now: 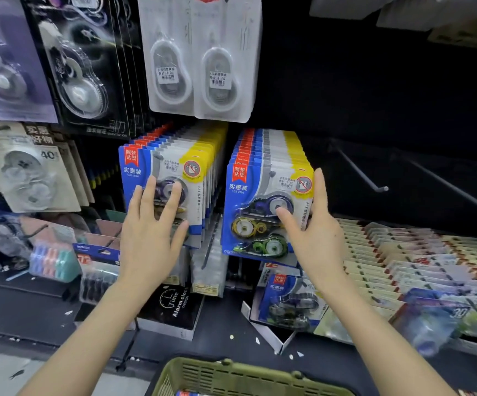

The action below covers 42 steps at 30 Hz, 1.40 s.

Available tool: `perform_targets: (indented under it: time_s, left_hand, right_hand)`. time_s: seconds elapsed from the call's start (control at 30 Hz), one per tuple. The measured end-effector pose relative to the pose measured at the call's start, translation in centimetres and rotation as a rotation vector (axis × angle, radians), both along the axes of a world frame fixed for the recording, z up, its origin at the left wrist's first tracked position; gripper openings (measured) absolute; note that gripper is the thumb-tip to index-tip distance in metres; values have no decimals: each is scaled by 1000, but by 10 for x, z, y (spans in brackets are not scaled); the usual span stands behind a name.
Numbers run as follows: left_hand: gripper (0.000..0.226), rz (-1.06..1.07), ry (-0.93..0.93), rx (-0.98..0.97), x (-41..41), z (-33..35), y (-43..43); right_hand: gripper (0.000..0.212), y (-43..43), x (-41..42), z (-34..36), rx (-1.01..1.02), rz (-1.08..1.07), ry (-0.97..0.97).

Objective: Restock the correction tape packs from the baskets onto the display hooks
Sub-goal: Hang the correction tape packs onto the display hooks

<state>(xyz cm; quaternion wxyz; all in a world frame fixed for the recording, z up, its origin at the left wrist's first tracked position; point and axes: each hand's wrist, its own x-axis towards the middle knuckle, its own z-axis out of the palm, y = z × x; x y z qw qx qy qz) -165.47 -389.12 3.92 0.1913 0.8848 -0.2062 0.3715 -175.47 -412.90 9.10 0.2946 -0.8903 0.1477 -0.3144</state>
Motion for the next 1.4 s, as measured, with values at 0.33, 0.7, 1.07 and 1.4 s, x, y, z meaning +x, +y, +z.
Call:
perform_targets:
  time_s: [0.33,0.7,1.07,1.4]
  left_hand:
    - [57,-18,10,-63,-7,-4,6]
    - [56,-101,440,196,-89,-135,24]
    - [59,26,892,271,-189,-267,82]
    - [62,75,900,188,-190,-266,78]
  right_hand:
    - [93,-4,-14,-19,-152,-124,-58]
    - [36,-11,-138,-212,156,-24,443]
    - [86,14,-192,-349,459,-75,1126]
    - [97,38,-176,-386,895,-289,1002]
